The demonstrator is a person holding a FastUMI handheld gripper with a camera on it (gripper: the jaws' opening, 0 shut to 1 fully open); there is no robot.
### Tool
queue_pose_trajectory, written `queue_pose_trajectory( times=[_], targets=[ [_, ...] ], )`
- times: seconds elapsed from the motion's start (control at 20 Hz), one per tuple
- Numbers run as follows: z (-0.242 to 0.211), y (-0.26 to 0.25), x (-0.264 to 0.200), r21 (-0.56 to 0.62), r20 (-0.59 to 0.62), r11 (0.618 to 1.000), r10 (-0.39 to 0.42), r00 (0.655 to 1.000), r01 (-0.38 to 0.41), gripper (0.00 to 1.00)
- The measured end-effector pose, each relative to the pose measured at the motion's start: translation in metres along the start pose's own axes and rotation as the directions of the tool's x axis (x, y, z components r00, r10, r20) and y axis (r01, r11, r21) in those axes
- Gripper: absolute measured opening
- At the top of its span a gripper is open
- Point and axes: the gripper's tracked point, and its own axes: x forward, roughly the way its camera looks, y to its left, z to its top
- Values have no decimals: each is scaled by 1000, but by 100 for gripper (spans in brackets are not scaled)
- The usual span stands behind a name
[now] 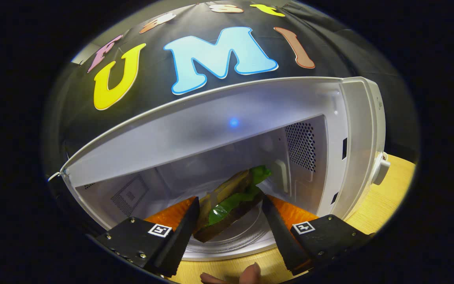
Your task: Open the microwave, put the food inside, and close the microwave door.
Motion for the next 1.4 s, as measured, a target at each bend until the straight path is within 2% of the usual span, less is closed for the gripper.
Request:
queue_pose_trajectory(
  times=[0.15,0.45,0.55,0.65,0.85,1.1,1.25,1.4],
  targets=[
    [-6,-6,-9,-59,-29,998,-13,1000,11,96],
    [-2,21,-60,-58,-46,989,134,990,-136,96],
    [5,39,-87,-57,-36,975,215,976,-217,96],
    [16,52,-120,-108,-1,956,275,962,-273,96],
    [35,75,-195,-213,34,901,394,919,-378,96],
    [42,85,-276,-291,46,841,489,871,-456,96],
    [36,100,-323,-283,36,796,567,823,-536,96],
    [27,121,-374,-308,23,724,654,756,-617,96]
  ],
)
